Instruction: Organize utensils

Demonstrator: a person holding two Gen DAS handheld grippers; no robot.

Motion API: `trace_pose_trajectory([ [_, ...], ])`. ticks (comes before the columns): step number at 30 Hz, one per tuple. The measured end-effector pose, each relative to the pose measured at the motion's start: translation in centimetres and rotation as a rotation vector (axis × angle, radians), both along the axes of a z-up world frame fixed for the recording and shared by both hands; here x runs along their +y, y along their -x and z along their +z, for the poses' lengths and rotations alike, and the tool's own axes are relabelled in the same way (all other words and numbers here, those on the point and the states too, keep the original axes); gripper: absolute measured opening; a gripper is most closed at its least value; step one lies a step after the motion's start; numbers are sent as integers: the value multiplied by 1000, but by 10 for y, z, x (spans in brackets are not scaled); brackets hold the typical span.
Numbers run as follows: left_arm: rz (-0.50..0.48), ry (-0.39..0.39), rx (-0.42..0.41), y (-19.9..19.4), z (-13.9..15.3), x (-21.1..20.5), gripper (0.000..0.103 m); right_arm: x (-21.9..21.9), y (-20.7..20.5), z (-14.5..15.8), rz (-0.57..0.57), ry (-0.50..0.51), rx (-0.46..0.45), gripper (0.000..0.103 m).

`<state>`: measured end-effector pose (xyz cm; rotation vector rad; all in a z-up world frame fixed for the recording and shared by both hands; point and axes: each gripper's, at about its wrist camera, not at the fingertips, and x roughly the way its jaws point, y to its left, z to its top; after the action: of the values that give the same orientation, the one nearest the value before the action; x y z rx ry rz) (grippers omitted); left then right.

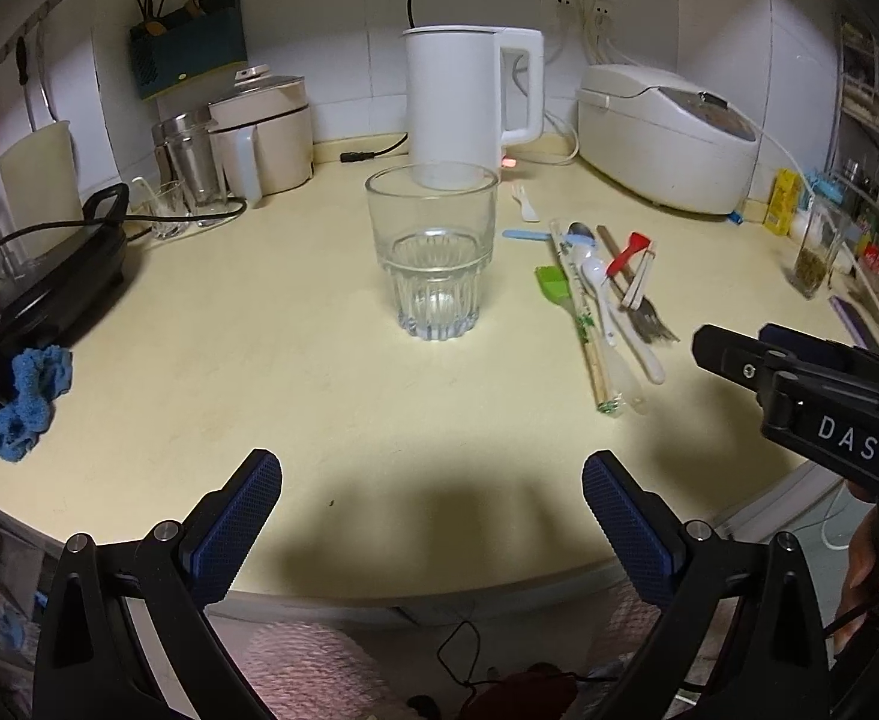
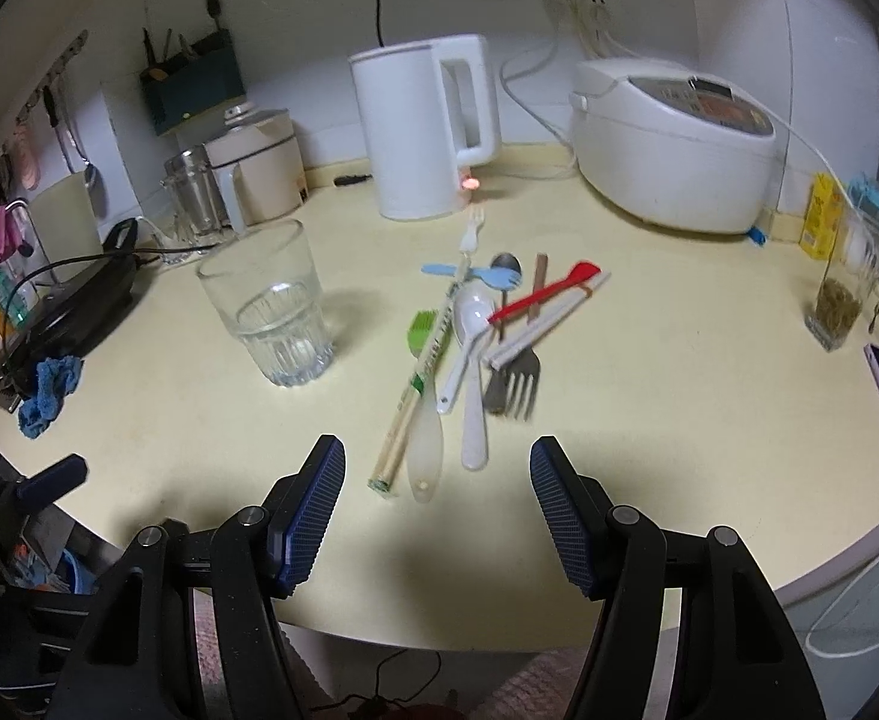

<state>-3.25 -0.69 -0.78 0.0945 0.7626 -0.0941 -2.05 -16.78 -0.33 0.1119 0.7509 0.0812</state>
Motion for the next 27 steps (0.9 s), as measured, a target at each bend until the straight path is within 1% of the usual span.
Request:
trace_pose_trajectory([
  [5,8,-6,11,-1,-5,1,102,-6,-3,-10,-25,-14,33,65],
  [14,34,-10,13,0,-10,4,102,-1,0,-17,-5,5,43,65],
  [22,22,-30,18,3,-13,-1,102,-6,4,-20,-12,3,51,65],
  [27,27,-31,10,5,-11,-2,102,-5,7,-21,-5,4,53,65],
])
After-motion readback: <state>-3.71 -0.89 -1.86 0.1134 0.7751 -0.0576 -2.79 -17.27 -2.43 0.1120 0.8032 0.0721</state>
